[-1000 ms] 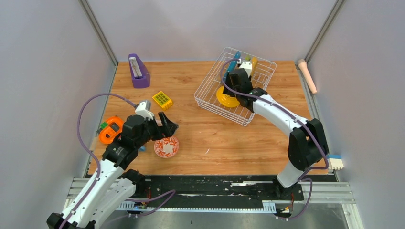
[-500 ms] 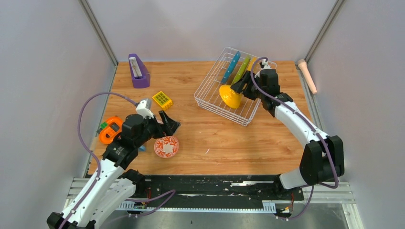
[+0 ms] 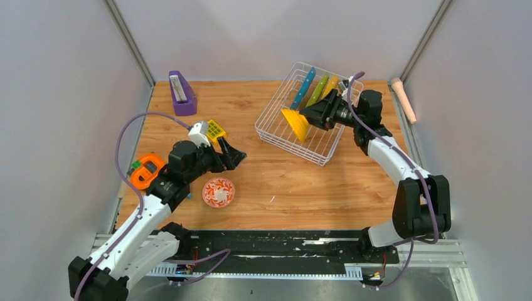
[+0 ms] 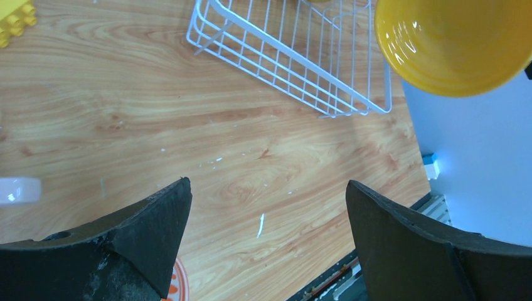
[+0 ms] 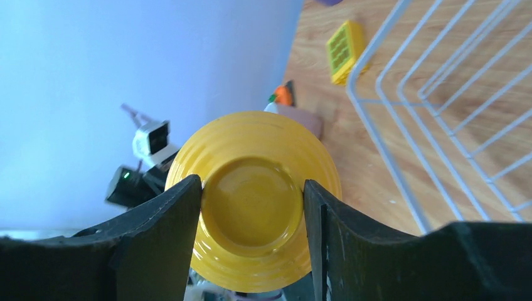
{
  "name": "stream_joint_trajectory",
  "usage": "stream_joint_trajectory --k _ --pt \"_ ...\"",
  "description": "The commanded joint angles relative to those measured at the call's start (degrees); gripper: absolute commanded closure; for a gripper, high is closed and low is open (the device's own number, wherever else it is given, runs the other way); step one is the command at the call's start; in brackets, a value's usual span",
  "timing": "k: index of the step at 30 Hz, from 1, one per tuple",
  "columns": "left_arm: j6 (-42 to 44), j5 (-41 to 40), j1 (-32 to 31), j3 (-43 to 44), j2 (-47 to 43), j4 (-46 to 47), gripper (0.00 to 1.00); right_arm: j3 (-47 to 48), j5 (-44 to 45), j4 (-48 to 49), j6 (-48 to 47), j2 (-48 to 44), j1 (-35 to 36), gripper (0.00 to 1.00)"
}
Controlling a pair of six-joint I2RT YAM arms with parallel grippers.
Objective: Unload the mixed dishes from the dish rack
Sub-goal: Pick up the bowl from the dish rack.
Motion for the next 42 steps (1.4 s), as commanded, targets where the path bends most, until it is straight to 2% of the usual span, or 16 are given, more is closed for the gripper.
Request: stream_joint_trajectory --k 1,10,16,25,27,31,32,36,37,38,39,41,42 --pt "-1.7 4.3 0.2 0.6 4.0 11.4 0.00 -2.2 -14.2 18.7 13.9 1.2 0.0 0.99" --pt "-7.5 15.2 -0.3 2.7 14.2 32.5 0.00 -5.1 -17.7 24.8 21.4 -1.2 2.9 1.00" --pt "-7.6 19.5 -2.9 5.8 21.5 39.9 0.02 -4.6 -20.1 25.8 24.0 -2.1 6.0 1.00" --pt "-9.2 23.7 -3.9 6.3 23.9 46.7 0.11 -3.0 -21.8 29.0 28.2 0.4 11.2 1.00" --pt "-9.4 24.0 -4.0 6.1 23.9 47.6 0.17 -2.9 -21.9 30.4 29.6 1.3 11.7 1.00" --pt "-10.1 24.5 -4.2 5.5 23.8 49.0 0.39 -3.4 -21.7 32.5 31.3 2.3 12.2 1.00" --pt "-10.7 24.9 -4.2 5.4 23.8 50.3 0.42 -3.6 -21.7 33.2 31.9 2.5 12.3 1.00" --pt "-12.2 26.3 -4.2 4.8 24.0 53.2 0.65 -3.8 -21.5 35.1 33.2 3.4 12.3 1.00" --pt "-12.4 26.4 -4.2 4.7 24.0 53.3 0.74 -3.7 -21.3 34.9 33.1 3.6 12.3 0.99" --pt "-12.5 26.6 -4.2 4.7 24.0 53.5 0.79 -3.7 -21.0 34.9 33.0 3.9 12.3 0.97" --pt "-12.6 26.7 -4.2 4.6 24.0 53.5 0.89 -3.7 -20.7 34.7 32.7 4.2 12.2 0.92" --pt "-13.0 26.8 -4.2 4.3 23.8 53.3 1.00 -3.5 -20.0 32.6 30.7 4.4 12.2 0.74" --pt "-13.1 26.9 -4.2 4.2 23.7 53.3 1.00 -3.5 -19.4 31.2 29.4 4.3 12.2 0.67"
